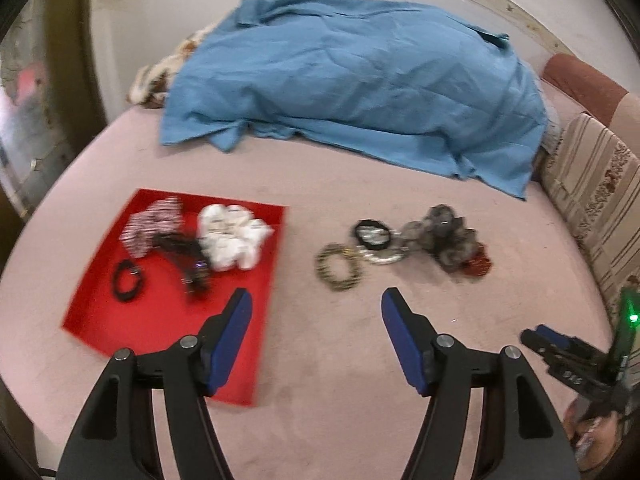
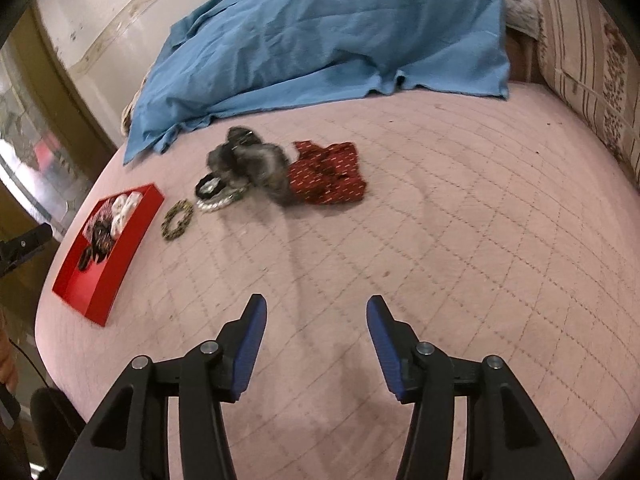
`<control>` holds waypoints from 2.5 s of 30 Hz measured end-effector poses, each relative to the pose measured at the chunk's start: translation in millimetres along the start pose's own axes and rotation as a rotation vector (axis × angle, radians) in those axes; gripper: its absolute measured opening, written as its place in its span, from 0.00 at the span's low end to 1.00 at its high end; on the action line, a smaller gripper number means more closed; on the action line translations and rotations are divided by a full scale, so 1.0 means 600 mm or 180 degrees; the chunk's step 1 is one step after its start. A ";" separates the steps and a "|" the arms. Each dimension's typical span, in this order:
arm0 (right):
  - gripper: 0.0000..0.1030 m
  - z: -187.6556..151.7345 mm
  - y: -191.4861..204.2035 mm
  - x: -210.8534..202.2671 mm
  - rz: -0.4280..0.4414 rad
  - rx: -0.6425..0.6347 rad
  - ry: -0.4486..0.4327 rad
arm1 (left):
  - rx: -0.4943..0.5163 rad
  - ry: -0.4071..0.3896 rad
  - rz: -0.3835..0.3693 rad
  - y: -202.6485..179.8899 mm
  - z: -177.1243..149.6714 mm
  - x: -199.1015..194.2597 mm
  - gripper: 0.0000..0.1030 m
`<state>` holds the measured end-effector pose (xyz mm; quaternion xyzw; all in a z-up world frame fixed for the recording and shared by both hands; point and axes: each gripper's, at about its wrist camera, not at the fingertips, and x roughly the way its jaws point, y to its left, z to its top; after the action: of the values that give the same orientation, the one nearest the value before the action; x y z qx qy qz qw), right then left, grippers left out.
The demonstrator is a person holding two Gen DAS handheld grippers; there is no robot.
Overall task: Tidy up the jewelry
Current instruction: 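Move both open tools back toward the remaining accessories, then grasp the red polka-dot scrunchie with right tool while left tool grasps grey scrunchie, then carry the grey sheer scrunchie with the left tool over the red tray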
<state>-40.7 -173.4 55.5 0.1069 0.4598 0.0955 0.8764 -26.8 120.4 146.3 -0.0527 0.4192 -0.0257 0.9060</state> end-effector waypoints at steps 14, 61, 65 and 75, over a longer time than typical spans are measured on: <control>0.55 0.081 -0.090 0.095 0.0402 0.0465 -0.0227 | -0.0081 0.0321 -0.0418 -0.132 0.089 0.164 0.70; 0.08 0.057 -0.112 0.097 0.0872 0.0873 -0.0298 | 0.0492 0.0230 -0.0413 -0.167 -0.002 0.042 0.23; 0.08 0.028 -0.094 0.065 0.0905 0.0896 -0.0289 | 0.0354 0.0175 -0.0304 -0.116 -0.033 -0.004 0.23; 0.08 -0.012 -0.009 -0.008 0.0969 0.0551 -0.0283 | -0.0006 0.0048 -0.0200 -0.030 -0.067 -0.071 0.23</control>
<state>-48.8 -179.2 53.9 0.2545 0.4055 0.1824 0.8588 -85.3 103.2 154.8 -0.0665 0.4242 -0.0541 0.9015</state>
